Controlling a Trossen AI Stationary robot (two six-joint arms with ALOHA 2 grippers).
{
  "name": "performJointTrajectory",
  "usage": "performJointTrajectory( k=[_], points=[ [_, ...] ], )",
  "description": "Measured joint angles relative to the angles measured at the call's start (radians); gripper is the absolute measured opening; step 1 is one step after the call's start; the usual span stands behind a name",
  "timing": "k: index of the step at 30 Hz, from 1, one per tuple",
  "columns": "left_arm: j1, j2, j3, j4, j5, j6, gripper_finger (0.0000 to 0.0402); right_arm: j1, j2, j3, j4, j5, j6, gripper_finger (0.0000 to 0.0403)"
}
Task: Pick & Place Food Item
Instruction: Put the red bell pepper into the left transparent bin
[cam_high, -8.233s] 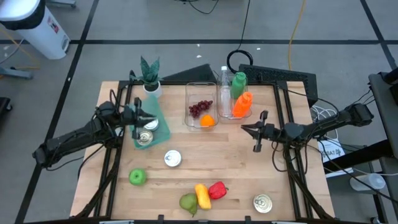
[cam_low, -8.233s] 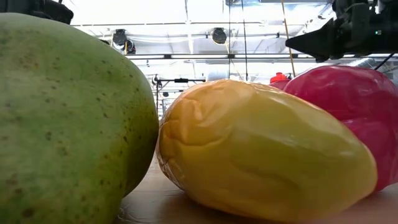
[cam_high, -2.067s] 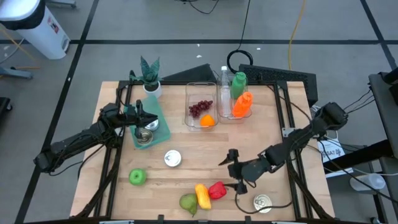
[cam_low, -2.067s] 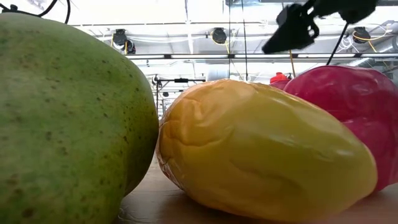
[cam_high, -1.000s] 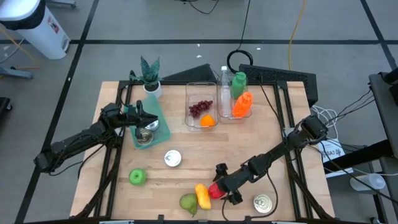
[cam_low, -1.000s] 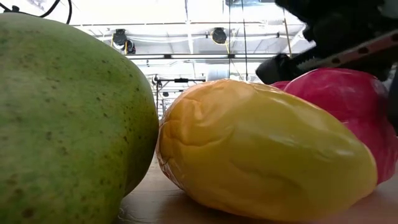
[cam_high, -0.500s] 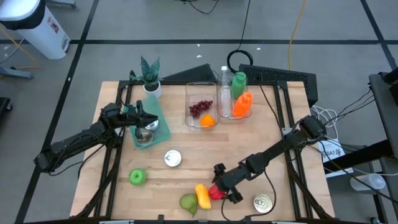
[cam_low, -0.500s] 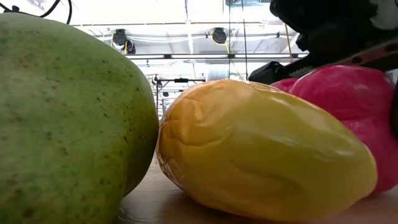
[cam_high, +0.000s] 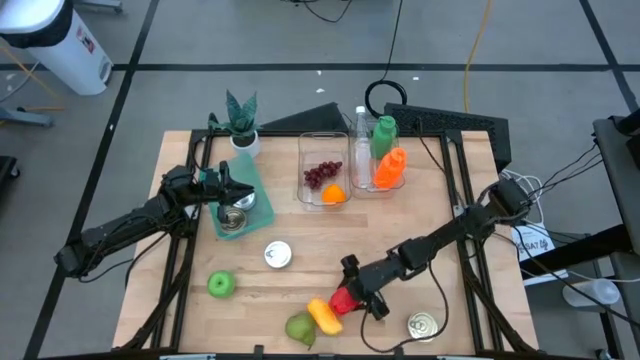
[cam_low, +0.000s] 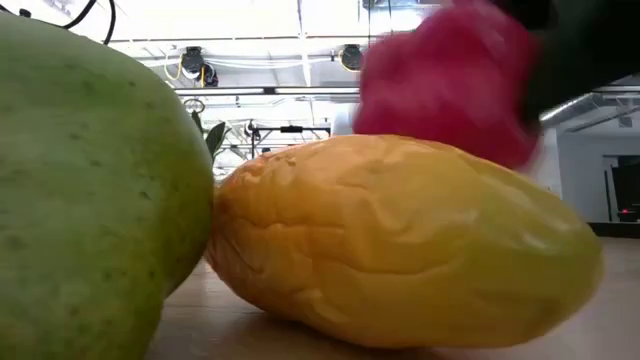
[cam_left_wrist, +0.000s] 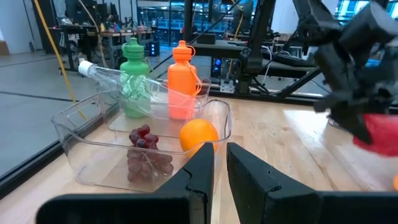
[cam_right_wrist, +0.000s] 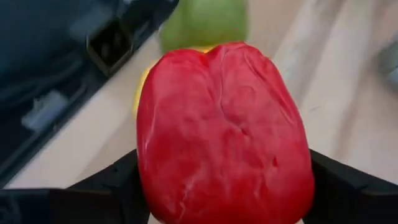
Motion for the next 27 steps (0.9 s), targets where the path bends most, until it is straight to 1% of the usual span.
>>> performJointTrajectory(
  k=[4, 7, 9, 13, 16, 18, 22, 27],
  points=[
    [0.000, 0.000, 0.000, -0.001, 0.000, 0.000, 0.0051, -0.032, -0.090, 0.000, 0.013, 0.000, -0.004, 0.0290],
    [0.000, 0.000, 0.000, -0.001, 0.000, 0.010, 0.0051, -0.053, -0.181, 0.000, 0.013, 0.000, -0.012, 0.0306],
    [0.000, 0.000, 0.000, -0.001, 0.000, 0.011, 0.0051, -0.064, -0.251, 0.000, 0.013, 0.001, -0.026, 0.0310],
    [0.000, 0.000, 0.000, -0.001, 0.000, 0.011, 0.0051, -0.082, -0.406, -0.002, 0.012, 0.001, -0.076, 0.0297],
    [0.000, 0.000, 0.000, -0.001, 0.000, 0.011, 0.0051, -0.110, -0.531, -0.041, 0.016, 0.001, -0.111, 0.0288],
    [0.000, 0.000, 0.000, -0.001, 0.000, 0.008, 0.0051, -0.139, -0.613, -0.088, 0.016, 0.020, -0.118, 0.0289],
    [0.000, 0.000, 0.000, -0.004, 0.000, 0.008, 0.0051, -0.187, -0.780, -0.226, 0.037, 0.106, -0.133, 0.0294],
    [0.000, 0.000, 0.000, -0.004, 0.000, 0.012, 0.0051, -0.268, -1.008, -0.454, 0.141, 0.107, -0.121, 0.0292]
  ],
)
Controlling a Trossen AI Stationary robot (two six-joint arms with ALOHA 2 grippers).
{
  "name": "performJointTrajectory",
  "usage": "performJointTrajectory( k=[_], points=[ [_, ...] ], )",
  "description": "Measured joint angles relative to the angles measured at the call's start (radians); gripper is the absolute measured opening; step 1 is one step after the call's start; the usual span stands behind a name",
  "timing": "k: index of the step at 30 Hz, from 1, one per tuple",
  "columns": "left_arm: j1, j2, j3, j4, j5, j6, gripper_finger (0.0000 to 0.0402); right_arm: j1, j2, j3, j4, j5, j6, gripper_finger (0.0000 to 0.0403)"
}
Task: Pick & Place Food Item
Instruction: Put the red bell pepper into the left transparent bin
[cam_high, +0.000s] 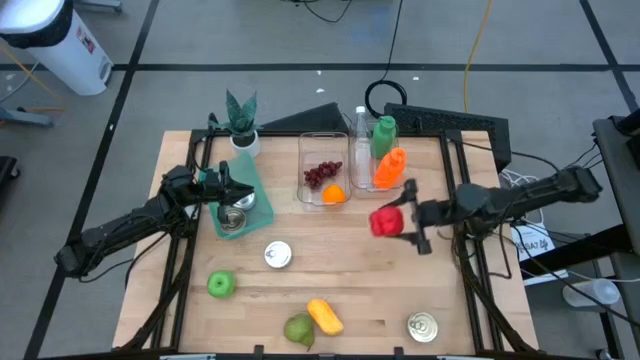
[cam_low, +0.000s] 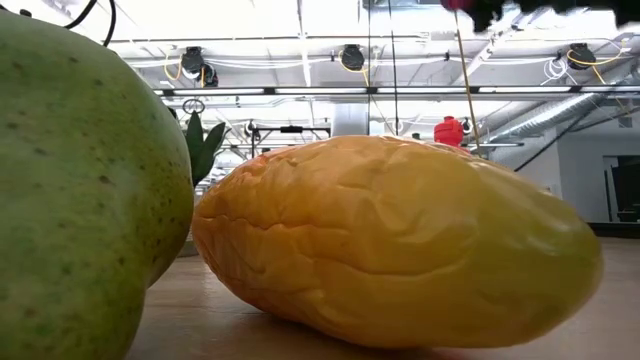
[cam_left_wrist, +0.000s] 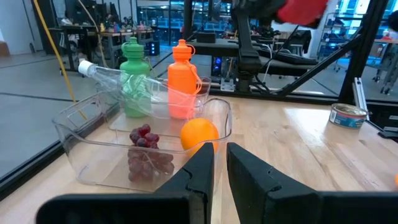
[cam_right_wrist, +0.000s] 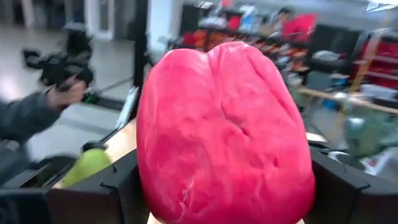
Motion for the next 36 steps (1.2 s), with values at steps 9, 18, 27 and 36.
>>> performJointTrajectory(
  k=[9, 18, 27, 36],
  points=[
    [0.000, 0.000, 0.000, 0.000, 0.000, 0.000, 0.0051, -0.124, -0.338, -0.290, 0.095, -0.001, 0.086, 0.0292],
    [0.000, 0.000, 0.000, 0.001, 0.000, 0.000, 0.0051, -0.170, -0.401, -0.386, 0.106, 0.017, 0.121, 0.0292],
    [0.000, 0.000, 0.000, 0.007, -0.030, 0.007, 0.0051, -0.182, -0.184, -0.265, 0.136, 0.160, 0.063, 0.0292],
    [0.000, 0.000, 0.000, 0.006, -0.076, 0.006, 0.0051, -0.254, 0.376, 0.240, -0.103, 0.159, -0.026, 0.0292]
  ],
)
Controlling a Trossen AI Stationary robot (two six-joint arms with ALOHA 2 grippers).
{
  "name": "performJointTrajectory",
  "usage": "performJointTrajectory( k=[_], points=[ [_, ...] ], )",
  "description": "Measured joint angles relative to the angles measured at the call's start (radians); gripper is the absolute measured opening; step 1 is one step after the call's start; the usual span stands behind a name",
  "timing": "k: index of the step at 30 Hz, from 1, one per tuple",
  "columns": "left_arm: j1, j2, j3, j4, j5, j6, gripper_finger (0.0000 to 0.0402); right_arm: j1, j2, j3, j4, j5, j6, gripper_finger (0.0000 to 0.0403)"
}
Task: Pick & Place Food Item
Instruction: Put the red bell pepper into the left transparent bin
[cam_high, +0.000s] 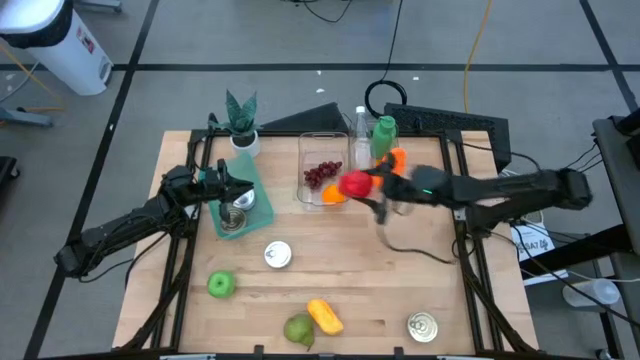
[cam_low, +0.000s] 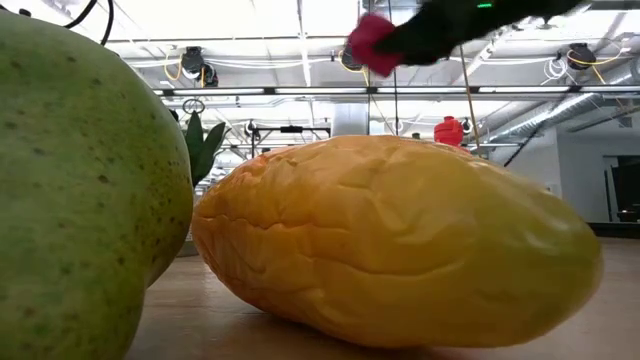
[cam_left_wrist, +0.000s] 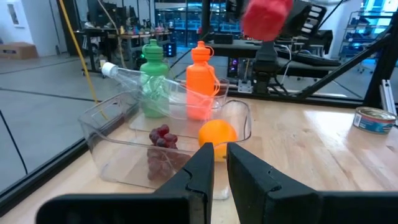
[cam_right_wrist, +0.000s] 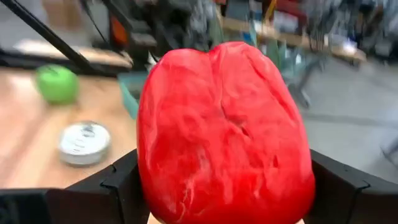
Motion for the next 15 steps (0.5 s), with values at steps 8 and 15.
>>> performJointTrajectory(
  k=[8, 15],
  points=[
    [0.000, 0.000, 0.000, -0.007, 0.000, -0.002, 0.0051, -0.143, 0.457, 0.389, -0.219, -0.004, 0.000, 0.0293],
    [0.000, 0.000, 0.000, -0.006, 0.000, -0.002, 0.0051, -0.214, 0.684, 0.468, -0.214, -0.005, 0.000, 0.0293]
  ],
)
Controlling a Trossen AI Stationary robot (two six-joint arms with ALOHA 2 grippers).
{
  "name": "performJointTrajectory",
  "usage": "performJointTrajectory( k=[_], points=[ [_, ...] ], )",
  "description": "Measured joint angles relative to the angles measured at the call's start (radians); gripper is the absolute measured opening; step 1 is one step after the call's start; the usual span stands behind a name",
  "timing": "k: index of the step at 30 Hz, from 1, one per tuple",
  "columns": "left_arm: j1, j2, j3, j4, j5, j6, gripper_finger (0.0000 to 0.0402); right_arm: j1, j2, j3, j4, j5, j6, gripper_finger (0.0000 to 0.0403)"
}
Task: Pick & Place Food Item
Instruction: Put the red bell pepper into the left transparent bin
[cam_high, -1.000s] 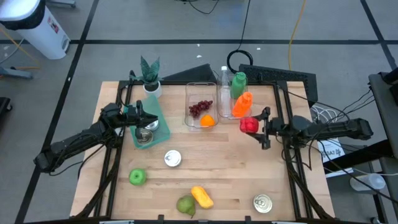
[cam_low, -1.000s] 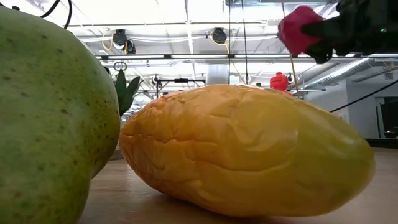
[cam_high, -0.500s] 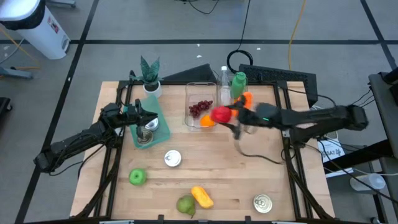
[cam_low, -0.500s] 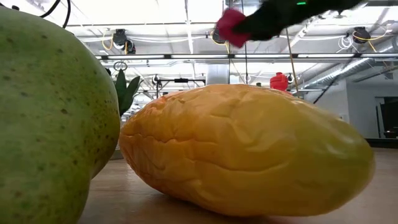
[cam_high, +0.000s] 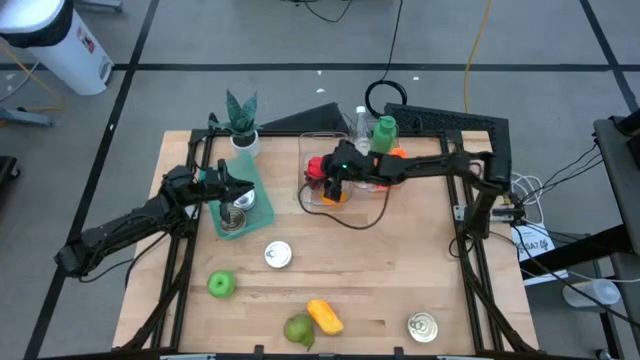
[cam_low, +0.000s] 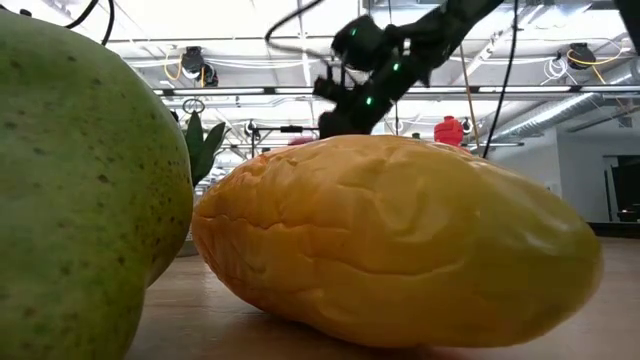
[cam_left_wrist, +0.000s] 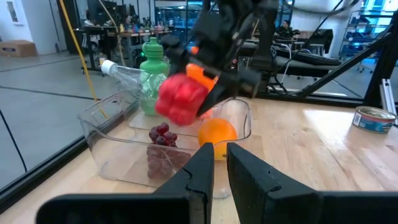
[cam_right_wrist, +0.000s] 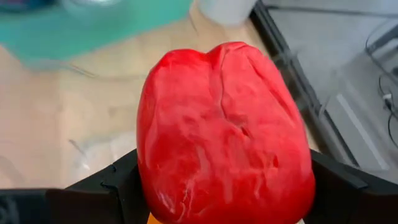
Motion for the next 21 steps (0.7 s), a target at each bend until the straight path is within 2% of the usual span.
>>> performJointTrajectory(
  k=[6, 15, 21],
  points=[
    [0.000, 0.000, 0.000, 0.001, -0.001, 0.000, 0.0051, -0.025, 0.068, 0.001, 0.007, 0.000, 0.000, 0.0302],
    [0.000, 0.000, 0.000, 0.005, -0.001, 0.000, 0.0051, -0.007, 0.066, 0.001, 0.016, 0.002, 0.010, 0.0391],
    [0.000, 0.000, 0.000, 0.004, -0.001, 0.000, 0.0051, 0.013, -0.016, 0.001, 0.011, 0.001, -0.001, 0.0392]
  ],
)
